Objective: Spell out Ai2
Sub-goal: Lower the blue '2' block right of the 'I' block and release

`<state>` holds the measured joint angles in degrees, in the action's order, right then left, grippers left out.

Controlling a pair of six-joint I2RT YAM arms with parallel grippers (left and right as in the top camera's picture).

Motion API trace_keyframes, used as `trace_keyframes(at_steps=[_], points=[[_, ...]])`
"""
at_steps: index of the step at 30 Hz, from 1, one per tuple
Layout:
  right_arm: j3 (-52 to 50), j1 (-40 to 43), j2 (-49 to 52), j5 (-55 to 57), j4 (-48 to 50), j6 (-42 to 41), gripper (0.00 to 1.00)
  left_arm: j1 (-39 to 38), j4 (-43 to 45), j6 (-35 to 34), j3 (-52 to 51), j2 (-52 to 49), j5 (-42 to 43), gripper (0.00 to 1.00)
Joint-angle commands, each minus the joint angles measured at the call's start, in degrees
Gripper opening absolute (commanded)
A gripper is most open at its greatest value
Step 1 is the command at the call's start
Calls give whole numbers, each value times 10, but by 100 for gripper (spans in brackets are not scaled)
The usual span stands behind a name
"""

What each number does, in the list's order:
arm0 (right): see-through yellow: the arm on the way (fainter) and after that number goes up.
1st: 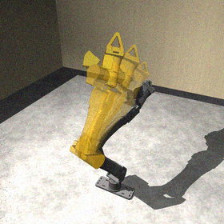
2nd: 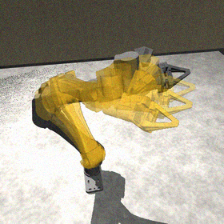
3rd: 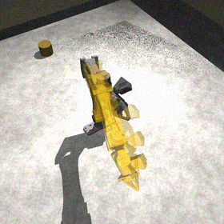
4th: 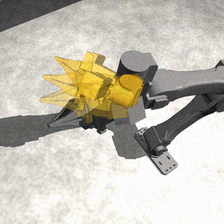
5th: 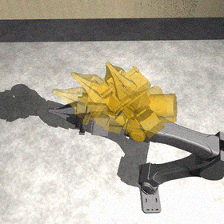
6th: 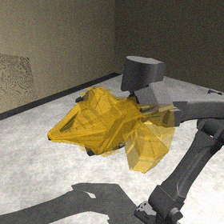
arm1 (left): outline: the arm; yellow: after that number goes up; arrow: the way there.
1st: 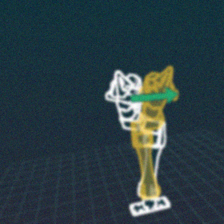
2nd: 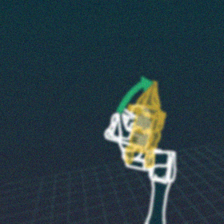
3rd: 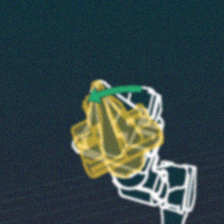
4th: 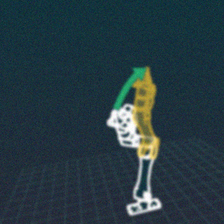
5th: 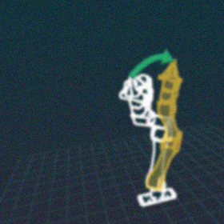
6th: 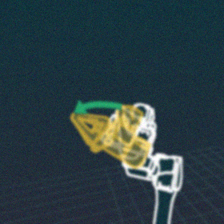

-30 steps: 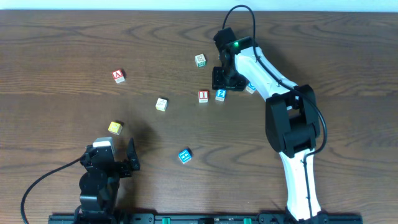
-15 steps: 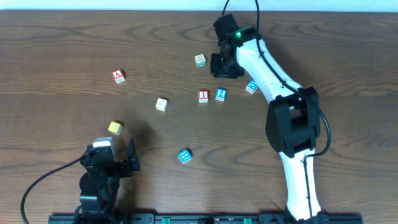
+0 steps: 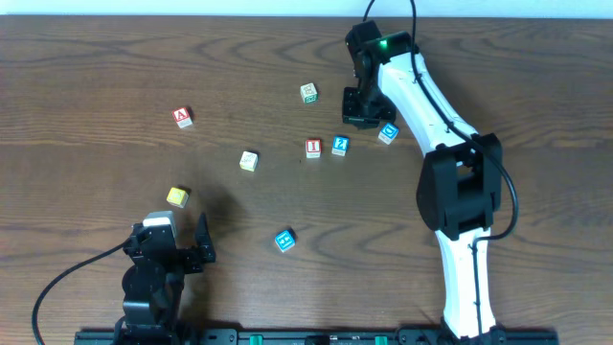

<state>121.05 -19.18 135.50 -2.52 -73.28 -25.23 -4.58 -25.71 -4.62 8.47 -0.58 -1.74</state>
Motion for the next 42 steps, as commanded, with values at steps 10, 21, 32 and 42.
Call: trace_keyframes(at_steps=[10, 21, 32, 42], points=[[-64, -17, 3, 12, 47, -15, 2, 2, -2, 4, -11, 3, -5, 95], [-77, -33, 3, 12, 50, -15, 2, 2, -2, 4, -11, 3, -5, 95], [-110, -34, 3, -8, 75, -21, 2, 2, -2, 4, -11, 3, -5, 95], [-110, -42, 3, -12, 83, -8, 2, 2, -2, 4, -11, 3, -5, 95]])
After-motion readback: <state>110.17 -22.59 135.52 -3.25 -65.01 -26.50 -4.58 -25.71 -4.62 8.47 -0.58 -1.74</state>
